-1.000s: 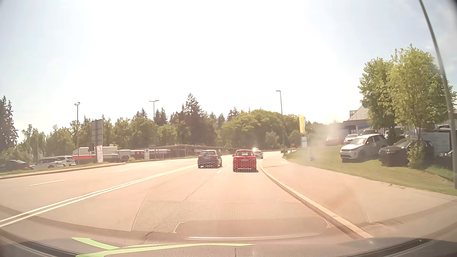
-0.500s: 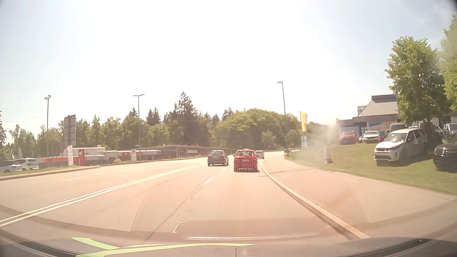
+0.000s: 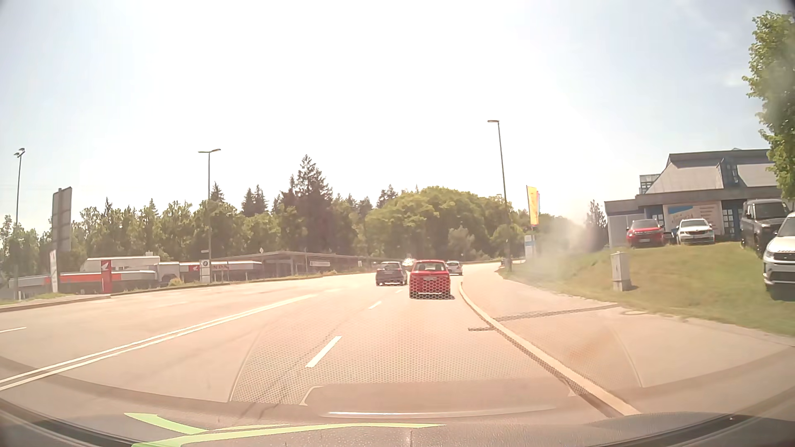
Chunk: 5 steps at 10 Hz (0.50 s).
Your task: Follow the waypoints while adhering to traffic rules and regulations
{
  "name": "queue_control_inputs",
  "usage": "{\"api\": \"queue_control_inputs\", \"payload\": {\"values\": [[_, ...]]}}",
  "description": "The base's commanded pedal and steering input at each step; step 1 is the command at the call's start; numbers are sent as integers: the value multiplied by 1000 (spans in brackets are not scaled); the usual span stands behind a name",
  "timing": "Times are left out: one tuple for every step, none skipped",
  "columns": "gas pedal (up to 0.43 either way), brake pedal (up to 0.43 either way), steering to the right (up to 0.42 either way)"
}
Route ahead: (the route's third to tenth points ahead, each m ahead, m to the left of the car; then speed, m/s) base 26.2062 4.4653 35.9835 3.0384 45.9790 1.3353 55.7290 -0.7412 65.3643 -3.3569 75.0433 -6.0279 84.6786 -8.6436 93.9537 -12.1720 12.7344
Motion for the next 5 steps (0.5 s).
{"api": "queue_control_inputs", "payload": {"values": [[138, 0, 11], [150, 0, 10], [157, 0, 11], [157, 0, 10], [157, 0, 11]]}}
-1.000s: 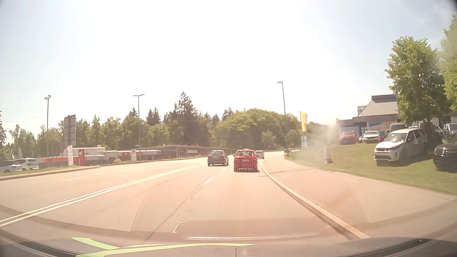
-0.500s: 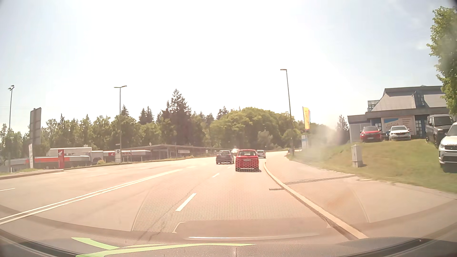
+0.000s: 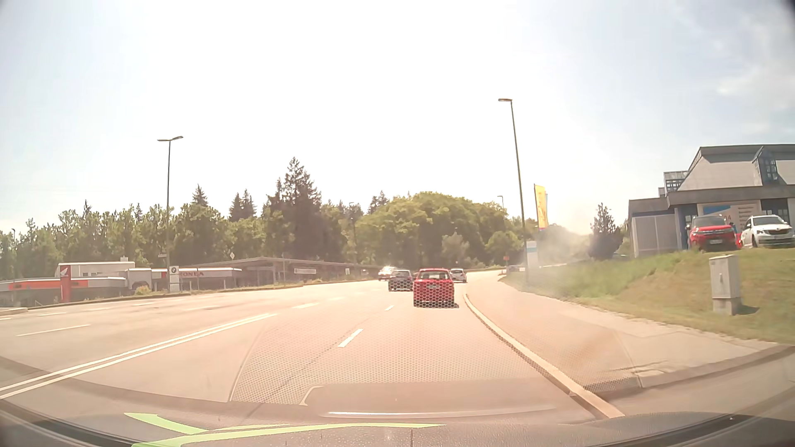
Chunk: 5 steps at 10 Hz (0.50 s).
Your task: Follow the waypoints while adhering to traffic rules and regulations
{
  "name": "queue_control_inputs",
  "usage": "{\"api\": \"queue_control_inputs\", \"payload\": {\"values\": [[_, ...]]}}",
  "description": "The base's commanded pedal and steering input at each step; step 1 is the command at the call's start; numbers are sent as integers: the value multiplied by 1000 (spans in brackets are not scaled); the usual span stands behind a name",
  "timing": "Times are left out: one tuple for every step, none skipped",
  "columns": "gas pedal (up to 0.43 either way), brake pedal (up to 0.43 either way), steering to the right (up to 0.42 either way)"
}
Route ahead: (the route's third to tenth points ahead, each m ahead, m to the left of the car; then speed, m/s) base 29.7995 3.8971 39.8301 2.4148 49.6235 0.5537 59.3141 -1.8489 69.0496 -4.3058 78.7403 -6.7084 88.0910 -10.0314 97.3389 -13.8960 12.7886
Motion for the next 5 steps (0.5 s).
{"api": "queue_control_inputs", "payload": {"values": [[157, 0, 11], [157, 0, 13], [157, 0, 20], [157, 0, 25], [157, 0, 26]]}}
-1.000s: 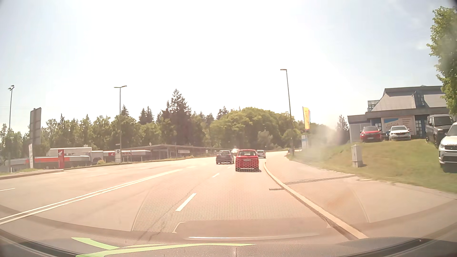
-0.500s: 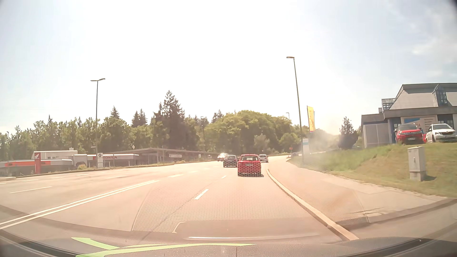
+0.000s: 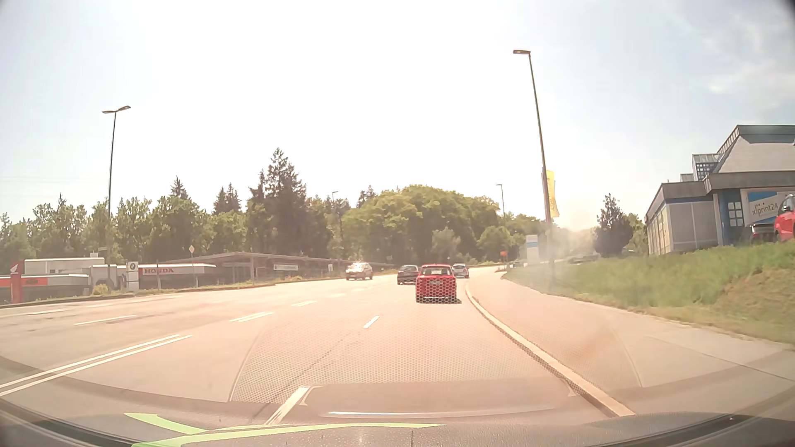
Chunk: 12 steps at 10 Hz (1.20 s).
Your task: Follow the waypoints while adhering to traffic rules and regulations
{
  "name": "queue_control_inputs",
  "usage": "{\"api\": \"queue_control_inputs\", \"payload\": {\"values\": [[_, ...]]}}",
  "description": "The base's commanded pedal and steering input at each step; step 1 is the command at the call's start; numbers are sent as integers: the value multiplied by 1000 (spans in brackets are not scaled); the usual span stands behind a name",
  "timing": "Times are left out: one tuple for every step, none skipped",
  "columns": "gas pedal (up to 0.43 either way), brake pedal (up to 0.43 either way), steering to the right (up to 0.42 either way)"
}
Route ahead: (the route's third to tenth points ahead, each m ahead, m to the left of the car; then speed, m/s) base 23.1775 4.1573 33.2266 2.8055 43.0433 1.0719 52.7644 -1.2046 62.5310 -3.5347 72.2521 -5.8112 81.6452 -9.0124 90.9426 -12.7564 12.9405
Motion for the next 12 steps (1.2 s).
{"api": "queue_control_inputs", "payload": {"values": [[157, 0, 27], [157, 0, 26], [157, 0, 26], [157, 0, 23], [157, 0, 21], [157, 0, 18], [157, 0, 15], [157, 0, 15], [157, 0, 15], [157, 0, 14], [157, 0, 15], [157, 0, 15]]}}
